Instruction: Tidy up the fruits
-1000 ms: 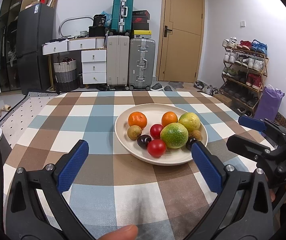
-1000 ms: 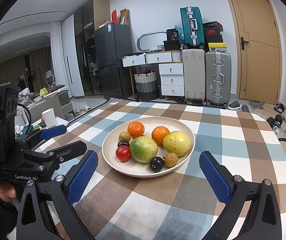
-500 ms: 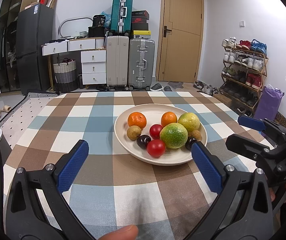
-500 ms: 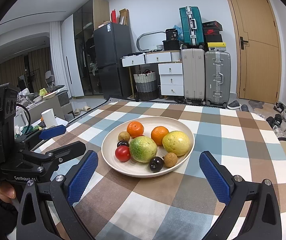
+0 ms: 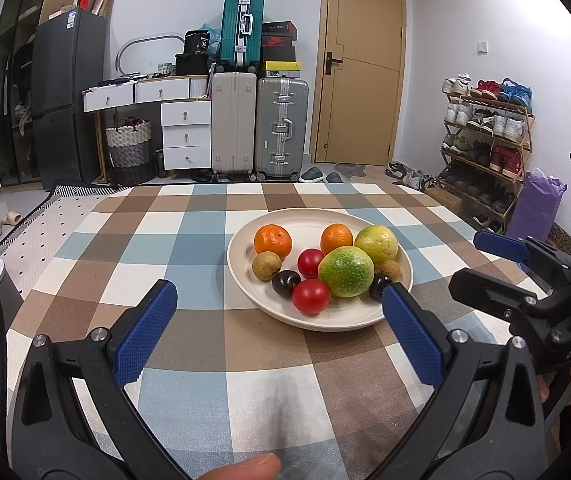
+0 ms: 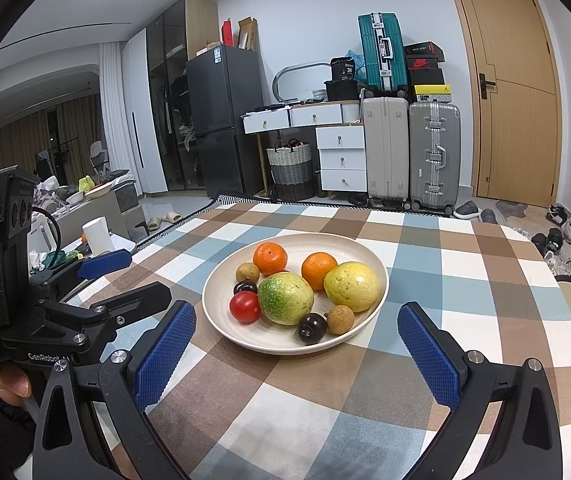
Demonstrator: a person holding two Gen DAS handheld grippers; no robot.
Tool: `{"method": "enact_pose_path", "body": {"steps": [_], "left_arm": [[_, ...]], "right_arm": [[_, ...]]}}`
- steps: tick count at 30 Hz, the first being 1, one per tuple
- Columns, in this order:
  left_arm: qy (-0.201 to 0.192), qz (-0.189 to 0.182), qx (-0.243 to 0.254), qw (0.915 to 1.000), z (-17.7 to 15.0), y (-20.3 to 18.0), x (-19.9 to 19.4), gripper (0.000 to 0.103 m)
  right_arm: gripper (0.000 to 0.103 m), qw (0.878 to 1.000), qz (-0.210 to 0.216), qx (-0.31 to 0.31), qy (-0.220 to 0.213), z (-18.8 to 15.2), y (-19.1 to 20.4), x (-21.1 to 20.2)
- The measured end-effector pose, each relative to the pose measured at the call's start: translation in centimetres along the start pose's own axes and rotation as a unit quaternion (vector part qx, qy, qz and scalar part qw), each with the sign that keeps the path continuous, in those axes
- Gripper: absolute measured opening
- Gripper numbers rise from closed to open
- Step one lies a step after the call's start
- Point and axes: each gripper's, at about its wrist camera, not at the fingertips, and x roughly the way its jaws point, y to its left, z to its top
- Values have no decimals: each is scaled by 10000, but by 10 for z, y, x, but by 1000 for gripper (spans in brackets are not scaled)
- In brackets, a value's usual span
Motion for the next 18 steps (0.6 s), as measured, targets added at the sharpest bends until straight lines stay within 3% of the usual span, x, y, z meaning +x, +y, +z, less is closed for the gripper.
{"method": "enact_pose_path", "body": {"steps": [18], "left_arm": [[-17,14,1,10000,0,-2,0,103]], "right_arm": [[103,10000,1,5,0,0,1,0]]}}
